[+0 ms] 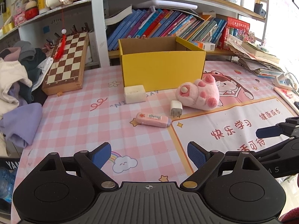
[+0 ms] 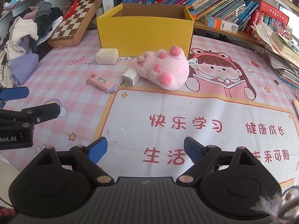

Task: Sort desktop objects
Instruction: 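Move the open right tool toward the pink plush pig, then close the right tool on the pink plush pig and lift it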

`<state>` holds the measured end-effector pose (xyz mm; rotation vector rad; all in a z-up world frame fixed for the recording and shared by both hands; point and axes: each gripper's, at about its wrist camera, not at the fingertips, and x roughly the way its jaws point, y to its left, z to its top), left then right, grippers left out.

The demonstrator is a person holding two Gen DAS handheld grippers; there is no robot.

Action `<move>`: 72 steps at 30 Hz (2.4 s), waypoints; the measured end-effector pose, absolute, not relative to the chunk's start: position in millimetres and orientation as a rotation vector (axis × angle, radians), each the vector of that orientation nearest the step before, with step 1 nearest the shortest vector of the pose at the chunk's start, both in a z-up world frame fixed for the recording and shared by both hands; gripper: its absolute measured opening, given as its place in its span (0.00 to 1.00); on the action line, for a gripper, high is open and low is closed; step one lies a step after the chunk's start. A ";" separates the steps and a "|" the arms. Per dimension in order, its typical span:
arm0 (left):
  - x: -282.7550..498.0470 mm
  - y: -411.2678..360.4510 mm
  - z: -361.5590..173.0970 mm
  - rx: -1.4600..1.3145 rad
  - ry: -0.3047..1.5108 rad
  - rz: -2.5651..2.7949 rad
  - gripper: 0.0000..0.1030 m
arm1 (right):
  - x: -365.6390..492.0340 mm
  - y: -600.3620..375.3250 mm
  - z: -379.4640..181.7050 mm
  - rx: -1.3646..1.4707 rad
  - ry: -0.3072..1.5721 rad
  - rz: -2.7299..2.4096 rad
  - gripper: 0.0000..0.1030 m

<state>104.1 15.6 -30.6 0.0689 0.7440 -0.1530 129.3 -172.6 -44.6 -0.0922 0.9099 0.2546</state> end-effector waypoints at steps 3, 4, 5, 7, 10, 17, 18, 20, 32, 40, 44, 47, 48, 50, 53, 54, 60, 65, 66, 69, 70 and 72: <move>105.8 12.1 -31.5 0.079 0.741 -0.160 0.88 | 131.4 -174.0 -45.2 -0.093 0.911 0.255 0.85; 106.4 11.0 -31.7 0.083 0.740 -0.163 0.88 | 132.4 -174.8 -45.4 -0.092 0.911 0.255 0.85; 107.3 10.1 -32.2 0.084 0.741 -0.164 0.88 | 133.5 -175.6 -45.7 -0.092 0.912 0.255 0.85; 109.5 8.8 -33.3 0.081 0.748 -0.162 0.88 | 135.5 -176.9 -46.2 -0.090 0.914 0.255 0.84; 113.1 7.8 -34.7 0.074 0.756 -0.157 0.88 | 139.6 -178.9 -47.2 -0.089 0.918 0.256 0.84; 120.3 3.0 -38.1 0.067 0.774 -0.146 0.88 | 150.4 -183.3 -49.7 -0.091 0.923 0.265 0.84; 121.5 2.4 -38.4 0.067 0.776 -0.144 0.88 | 152.1 -183.9 -50.0 -0.091 0.924 0.267 0.84; 124.3 1.3 -38.9 0.063 0.780 -0.137 0.88 | 155.6 -185.4 -50.3 -0.092 0.924 0.271 0.84; 141.3 -3.3 -42.4 0.024 0.807 -0.104 0.88 | 176.5 -192.7 -52.1 -0.100 0.925 0.297 0.84; 150.6 -7.2 -43.4 0.028 0.800 -0.074 0.88 | 193.8 -197.3 -53.3 -0.094 0.922 0.315 0.81; 157.0 -7.0 -43.7 0.030 0.798 -0.052 0.87 | 205.5 -200.5 -53.6 -0.083 0.920 0.324 0.81; 162.2 -7.5 -45.6 0.024 0.807 -0.037 0.87 | 214.4 -202.7 -55.0 -0.080 0.921 0.331 0.81; 163.7 -8.3 -46.2 0.023 0.810 -0.034 0.87 | 217.3 -203.3 -55.4 -0.079 0.923 0.334 0.81; 166.4 -10.3 -47.6 0.025 0.816 -0.029 0.87 | 222.7 -204.8 -57.0 -0.076 0.926 0.340 0.81; 170.3 -12.6 -49.6 0.029 0.824 -0.019 0.87 | 231.5 -206.9 -59.6 -0.069 0.932 0.347 0.81; 171.7 -13.1 -50.2 0.031 0.828 -0.014 0.87 | 234.4 -207.6 -60.3 -0.065 0.933 0.349 0.81; 178.5 -17.1 -54.2 0.044 0.856 0.009 0.87 | 252.1 -211.2 -65.0 -0.041 0.937 0.357 0.81; 185.4 -21.4 -57.7 0.060 0.875 0.015 0.87 | 269.3 -211.0 -68.5 -0.034 0.937 0.357 0.81; 186.6 -21.9 -57.9 0.059 0.875 0.017 0.87 | 272.8 -210.2 -69.1 -0.038 0.935 0.358 0.81; 189.5 -23.1 -58.3 0.058 0.878 0.025 0.87 | 282.3 -206.6 -71.1 -0.050 0.933 0.370 0.80; 190.0 -22.8 -58.4 0.057 0.880 0.030 0.87 | 284.6 -205.3 -72.0 -0.055 0.933 0.375 0.80; 190.5 -21.8 -58.6 0.054 0.883 0.040 0.87 | 288.8 -202.0 -74.8 -0.070 0.933 0.384 0.79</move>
